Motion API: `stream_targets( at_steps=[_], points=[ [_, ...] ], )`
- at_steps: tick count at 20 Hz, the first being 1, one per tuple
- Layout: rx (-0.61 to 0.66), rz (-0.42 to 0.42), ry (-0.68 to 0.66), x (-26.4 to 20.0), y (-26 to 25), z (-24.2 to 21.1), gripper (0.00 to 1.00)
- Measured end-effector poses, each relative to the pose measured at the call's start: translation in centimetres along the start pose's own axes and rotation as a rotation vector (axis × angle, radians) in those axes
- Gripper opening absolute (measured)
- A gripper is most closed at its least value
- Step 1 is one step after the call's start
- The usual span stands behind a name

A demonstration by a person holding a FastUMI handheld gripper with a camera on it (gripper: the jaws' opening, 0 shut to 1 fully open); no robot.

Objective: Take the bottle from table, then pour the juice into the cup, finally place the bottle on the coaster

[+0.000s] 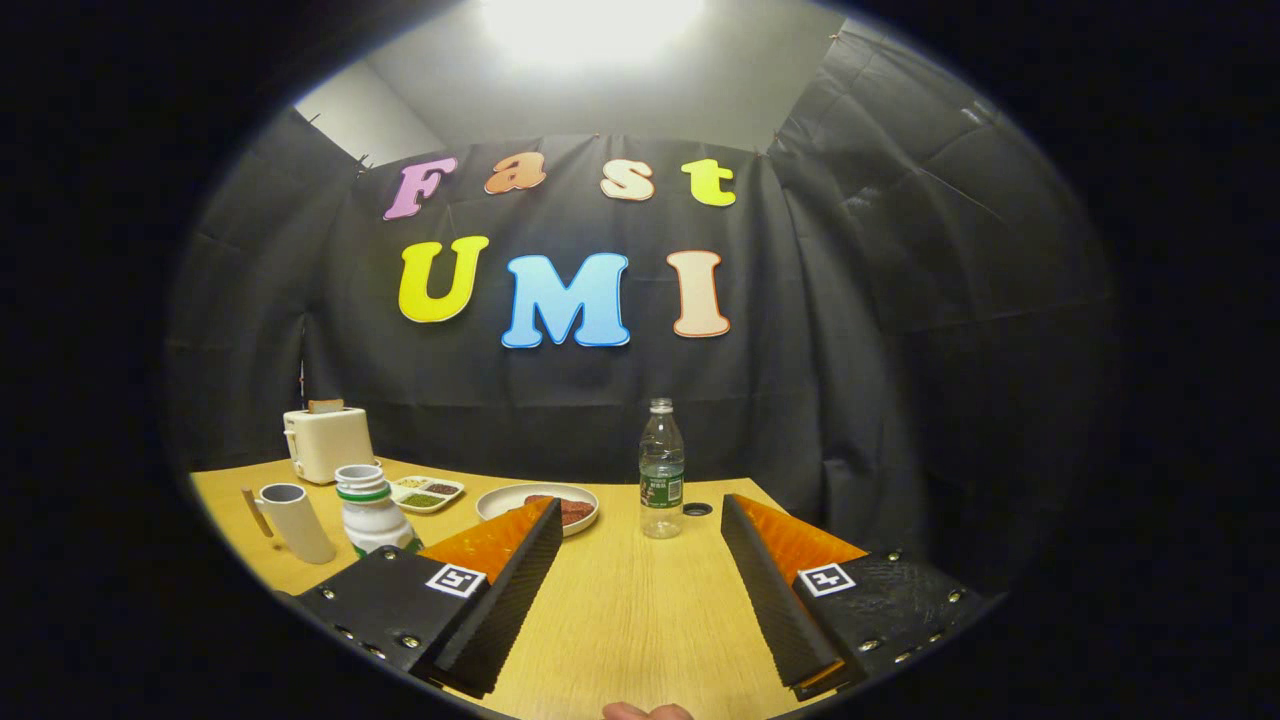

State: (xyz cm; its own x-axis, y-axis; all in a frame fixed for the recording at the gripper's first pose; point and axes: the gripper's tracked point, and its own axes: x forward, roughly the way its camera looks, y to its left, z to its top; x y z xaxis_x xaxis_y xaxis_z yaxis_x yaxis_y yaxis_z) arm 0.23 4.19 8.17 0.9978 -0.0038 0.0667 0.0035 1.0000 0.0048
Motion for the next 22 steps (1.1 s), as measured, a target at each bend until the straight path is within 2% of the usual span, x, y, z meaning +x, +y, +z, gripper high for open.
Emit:
stream_targets(
  at_steps=[6, 11, 18, 22],
  points=[
    [0.009, 0.06, 0.039, -3.3, 4.4, -1.1, 0.98],
    [0.001, 0.145, 0.064, -5.0, 9.8, -3.4, 0.98],
    [0.024, 0.172, 0.11, -3.4, 14.7, -6.3, 0.98],
    [-0.002, 0.113, 0.125, -1.5, 15.0, -7.4, 0.98]
  ],
)
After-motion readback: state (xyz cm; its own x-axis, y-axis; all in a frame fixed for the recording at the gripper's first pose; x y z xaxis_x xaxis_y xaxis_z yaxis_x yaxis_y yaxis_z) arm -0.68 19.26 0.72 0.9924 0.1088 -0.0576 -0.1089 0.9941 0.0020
